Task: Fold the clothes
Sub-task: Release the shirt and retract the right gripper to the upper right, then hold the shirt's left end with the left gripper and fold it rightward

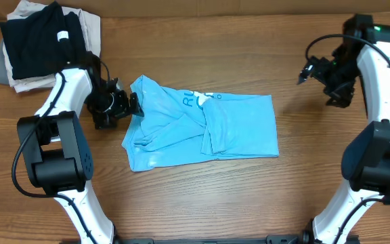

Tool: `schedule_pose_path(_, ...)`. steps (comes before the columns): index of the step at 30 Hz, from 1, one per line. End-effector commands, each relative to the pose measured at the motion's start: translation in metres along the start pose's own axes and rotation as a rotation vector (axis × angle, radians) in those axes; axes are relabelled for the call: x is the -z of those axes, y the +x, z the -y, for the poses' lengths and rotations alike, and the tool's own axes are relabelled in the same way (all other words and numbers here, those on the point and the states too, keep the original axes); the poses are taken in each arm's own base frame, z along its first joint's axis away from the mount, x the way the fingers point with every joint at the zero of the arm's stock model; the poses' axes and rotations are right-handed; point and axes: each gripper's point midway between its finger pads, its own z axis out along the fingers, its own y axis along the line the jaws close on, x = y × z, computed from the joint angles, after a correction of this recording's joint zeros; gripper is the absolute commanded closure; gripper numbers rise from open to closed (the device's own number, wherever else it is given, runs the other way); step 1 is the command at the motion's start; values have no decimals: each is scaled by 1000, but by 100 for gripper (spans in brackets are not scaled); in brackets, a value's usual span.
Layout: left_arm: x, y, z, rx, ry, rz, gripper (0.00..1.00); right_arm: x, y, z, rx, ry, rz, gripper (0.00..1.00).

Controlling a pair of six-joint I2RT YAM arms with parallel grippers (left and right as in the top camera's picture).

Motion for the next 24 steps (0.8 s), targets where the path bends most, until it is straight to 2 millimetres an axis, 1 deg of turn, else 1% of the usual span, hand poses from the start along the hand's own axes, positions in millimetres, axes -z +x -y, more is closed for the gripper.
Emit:
schedule_pose_path(1, -2, 4, 7, -37, 27, 11, 0, 16, -6, 3, -14, -17, 47, 0)
schedule_pose_path(3, -4, 1, 9, -45, 40, 24, 0, 16, -7, 4, -16, -18, 47, 0)
schedule_pose_path(6, -10, 1, 19, -63, 88, 27, 0, 16, -8, 3, -15, -18, 51, 0)
schedule_pose_path(10, -21, 7, 31, -80, 130, 1, 0, 16, -8, 3, -15, -18, 51, 0)
schedule_pose_path(15, -40, 17, 41, -108, 117, -55, 0, 16, -8, 3, -15, -18, 51, 0)
schedule_pose_path(16, -43, 18, 43, -114, 114, -63, 3, 16, -8, 3, -15, -18, 51, 0)
schedule_pose_path(19, -48, 21, 49, -137, 109, -73, 20, 16, -8, 3, -15, -18, 51, 0)
schedule_pose_path(21, -50, 23, 54, -150, 108, -76, 41, 16, -8, 3, -15, -18, 51, 0)
schedule_pose_path(23, -51, 23, 56, -157, 106, -76, 58, 16, -8, 3, -15, -18, 51, 0)
schedule_pose_path(24, -51, 23, 55, -156, 103, -75, 68, 16, -8, 3, -15, -18, 51, 0)
